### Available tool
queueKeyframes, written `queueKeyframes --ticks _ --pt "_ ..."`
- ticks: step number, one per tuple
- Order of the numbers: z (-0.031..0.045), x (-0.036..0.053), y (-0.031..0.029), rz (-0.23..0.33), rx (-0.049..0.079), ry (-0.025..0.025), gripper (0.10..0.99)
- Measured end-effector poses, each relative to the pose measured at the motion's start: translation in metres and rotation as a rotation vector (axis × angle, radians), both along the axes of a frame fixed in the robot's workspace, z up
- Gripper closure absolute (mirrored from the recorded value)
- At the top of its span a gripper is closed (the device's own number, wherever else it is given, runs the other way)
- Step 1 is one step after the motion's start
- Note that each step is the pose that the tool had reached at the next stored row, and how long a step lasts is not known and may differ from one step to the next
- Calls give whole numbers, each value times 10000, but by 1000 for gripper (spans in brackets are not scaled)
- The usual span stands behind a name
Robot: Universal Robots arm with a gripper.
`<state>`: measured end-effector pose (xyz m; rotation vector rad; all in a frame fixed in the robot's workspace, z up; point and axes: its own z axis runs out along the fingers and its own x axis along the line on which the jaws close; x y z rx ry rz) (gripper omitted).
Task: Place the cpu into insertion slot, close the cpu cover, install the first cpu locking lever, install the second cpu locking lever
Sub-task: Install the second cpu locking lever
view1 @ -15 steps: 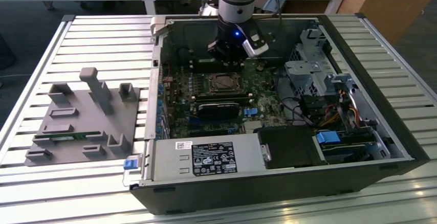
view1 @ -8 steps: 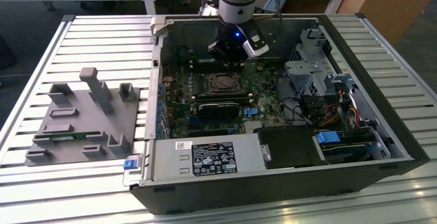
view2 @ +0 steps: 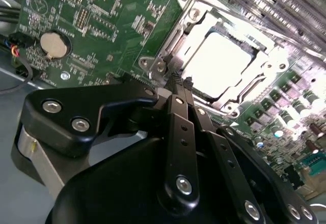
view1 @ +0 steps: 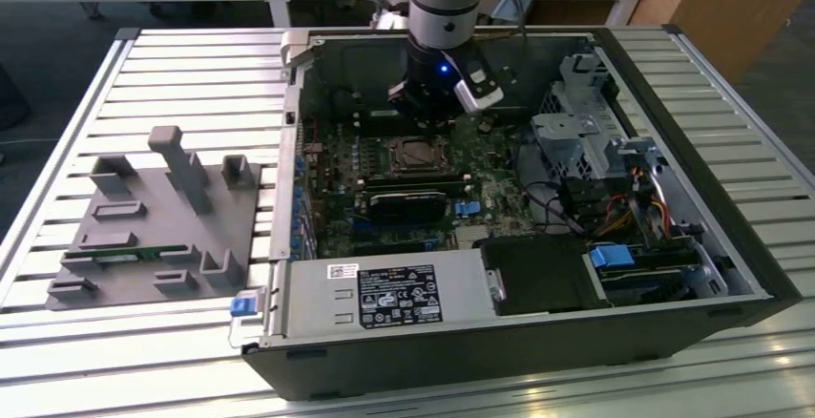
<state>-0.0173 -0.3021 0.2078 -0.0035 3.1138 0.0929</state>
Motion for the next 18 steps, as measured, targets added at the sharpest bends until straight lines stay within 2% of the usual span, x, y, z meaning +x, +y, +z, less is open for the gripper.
queueKeyframes --ticks 9,12,15,18 --pt "0 0 -140 1 0 0 980" --pt "1 0 -168 0 1 0 980" --pt "47 0 -170 -1 1 -1 980" --pt "146 0 -170 0 1 -1 980"
